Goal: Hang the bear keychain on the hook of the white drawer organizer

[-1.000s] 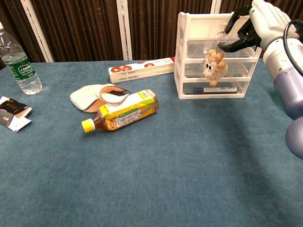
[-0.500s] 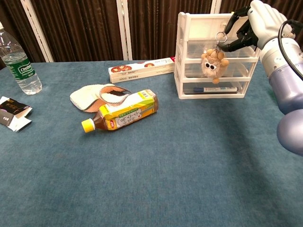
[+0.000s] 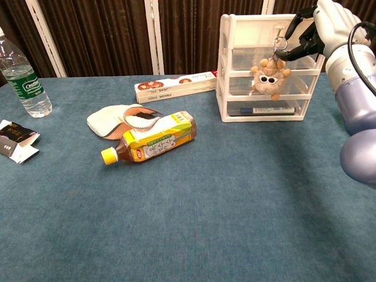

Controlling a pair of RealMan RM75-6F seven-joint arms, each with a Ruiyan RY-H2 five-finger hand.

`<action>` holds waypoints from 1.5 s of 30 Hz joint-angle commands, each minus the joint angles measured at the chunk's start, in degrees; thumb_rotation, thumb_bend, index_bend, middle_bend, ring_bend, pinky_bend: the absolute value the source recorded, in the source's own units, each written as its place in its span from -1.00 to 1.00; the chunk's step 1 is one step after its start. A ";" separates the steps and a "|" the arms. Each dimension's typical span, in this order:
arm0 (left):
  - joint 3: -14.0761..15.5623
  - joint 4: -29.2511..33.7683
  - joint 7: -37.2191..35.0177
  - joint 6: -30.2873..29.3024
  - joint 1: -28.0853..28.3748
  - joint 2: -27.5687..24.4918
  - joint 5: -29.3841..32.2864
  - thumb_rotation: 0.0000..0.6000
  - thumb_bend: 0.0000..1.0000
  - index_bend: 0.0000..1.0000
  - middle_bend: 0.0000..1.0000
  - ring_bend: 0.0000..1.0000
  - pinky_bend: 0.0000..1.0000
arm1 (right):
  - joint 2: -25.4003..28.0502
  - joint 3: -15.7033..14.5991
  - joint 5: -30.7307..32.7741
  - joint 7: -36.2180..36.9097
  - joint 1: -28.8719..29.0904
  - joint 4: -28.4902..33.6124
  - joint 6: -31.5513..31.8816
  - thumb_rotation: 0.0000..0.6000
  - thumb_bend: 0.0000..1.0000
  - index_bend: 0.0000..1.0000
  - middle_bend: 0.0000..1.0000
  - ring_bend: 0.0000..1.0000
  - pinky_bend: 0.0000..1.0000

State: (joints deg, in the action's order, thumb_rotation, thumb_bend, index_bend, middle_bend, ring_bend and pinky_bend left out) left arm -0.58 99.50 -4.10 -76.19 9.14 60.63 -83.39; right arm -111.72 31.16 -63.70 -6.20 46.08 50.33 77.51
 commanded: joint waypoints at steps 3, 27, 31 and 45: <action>0.01 0.10 0.09 0.01 0.03 0.04 -0.02 1.00 -1.00 -1.00 -1.00 -1.00 -1.00 | -0.09 0.41 0.24 0.04 0.39 -0.35 0.21 1.00 -0.58 0.11 1.00 1.00 0.89; 0.06 0.28 -0.14 0.12 0.10 -0.04 -0.02 1.00 -1.00 -1.00 -1.00 -1.00 -1.00 | -2.61 -0.05 2.59 -0.41 0.42 -3.99 -1.25 1.00 -0.74 -0.45 1.00 1.00 0.86; 0.08 0.33 -0.13 0.14 0.10 -0.04 0.00 1.00 -1.00 -1.00 -1.00 -1.00 -1.00 | -2.29 -0.46 2.14 -0.14 -0.40 -2.84 -0.21 1.00 -0.76 -0.59 1.00 1.00 0.83; 0.33 0.58 -0.36 -0.34 -0.15 -0.14 -0.59 1.00 -1.00 -1.00 -1.00 -1.00 -1.00 | 4.69 -5.00 -2.17 -1.14 -9.20 9.99 8.24 1.00 -0.81 -0.84 1.00 0.99 0.74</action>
State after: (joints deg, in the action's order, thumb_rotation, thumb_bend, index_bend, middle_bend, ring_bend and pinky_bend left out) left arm -0.27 100.06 -4.45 -76.52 9.00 60.49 -83.97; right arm -109.03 27.67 -64.76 -6.58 39.09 57.76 84.16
